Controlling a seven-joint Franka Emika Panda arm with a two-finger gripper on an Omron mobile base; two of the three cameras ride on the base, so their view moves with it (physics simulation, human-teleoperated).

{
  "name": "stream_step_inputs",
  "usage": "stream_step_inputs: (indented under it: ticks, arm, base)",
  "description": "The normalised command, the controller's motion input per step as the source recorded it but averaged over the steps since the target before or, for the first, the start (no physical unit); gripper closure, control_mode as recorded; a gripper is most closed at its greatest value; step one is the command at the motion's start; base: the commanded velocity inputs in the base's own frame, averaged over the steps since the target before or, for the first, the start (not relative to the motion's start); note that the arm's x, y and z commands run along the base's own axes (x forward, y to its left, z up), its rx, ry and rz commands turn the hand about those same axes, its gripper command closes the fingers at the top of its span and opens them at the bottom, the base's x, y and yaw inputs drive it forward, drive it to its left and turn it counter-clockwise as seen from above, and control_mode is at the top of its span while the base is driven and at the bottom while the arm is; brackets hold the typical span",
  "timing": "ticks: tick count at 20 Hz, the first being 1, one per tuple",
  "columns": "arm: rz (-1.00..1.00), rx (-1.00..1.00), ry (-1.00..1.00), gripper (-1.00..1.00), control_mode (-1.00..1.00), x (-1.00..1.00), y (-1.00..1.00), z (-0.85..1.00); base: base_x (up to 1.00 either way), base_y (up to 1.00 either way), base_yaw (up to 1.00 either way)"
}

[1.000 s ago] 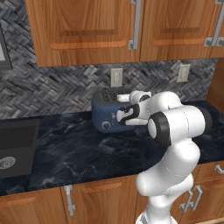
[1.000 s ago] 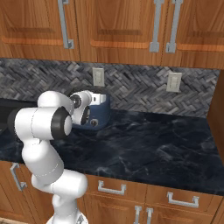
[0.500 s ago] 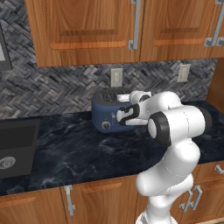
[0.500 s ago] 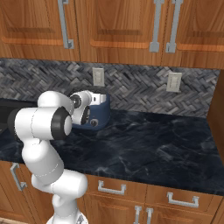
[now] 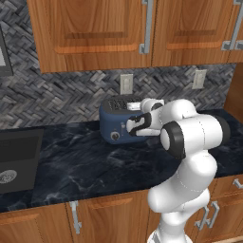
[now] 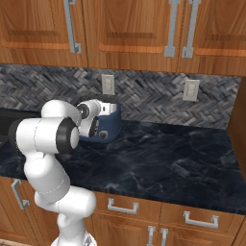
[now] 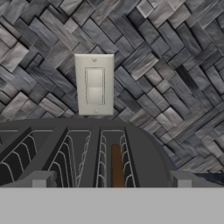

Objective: Start the toaster. Once the lever pops up, take the bread to the plate on the dining counter.

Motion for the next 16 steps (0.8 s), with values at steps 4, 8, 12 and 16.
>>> stream_step_inputs:
  ticks: [4,8,12,16]
  arm:
    - [0.00,0.00,0.00,-1.00,-1.00,0.00,0.00,0.00]
    - [0.00,0.00,0.00,-1.00,-1.00,0.00,0.00,0.00]
    - [0.00,0.00,0.00,-1.00,-1.00,0.00,0.00,0.00]
    - [0.00,0.00,0.00,-1.00,-1.00,0.00,0.00,0.00]
  base:
    - [0.00,0.00,0.00]
    - [0.00,0.00,0.00]
    - [0.00,0.00,0.00]
    - [0.00,0.00,0.00]
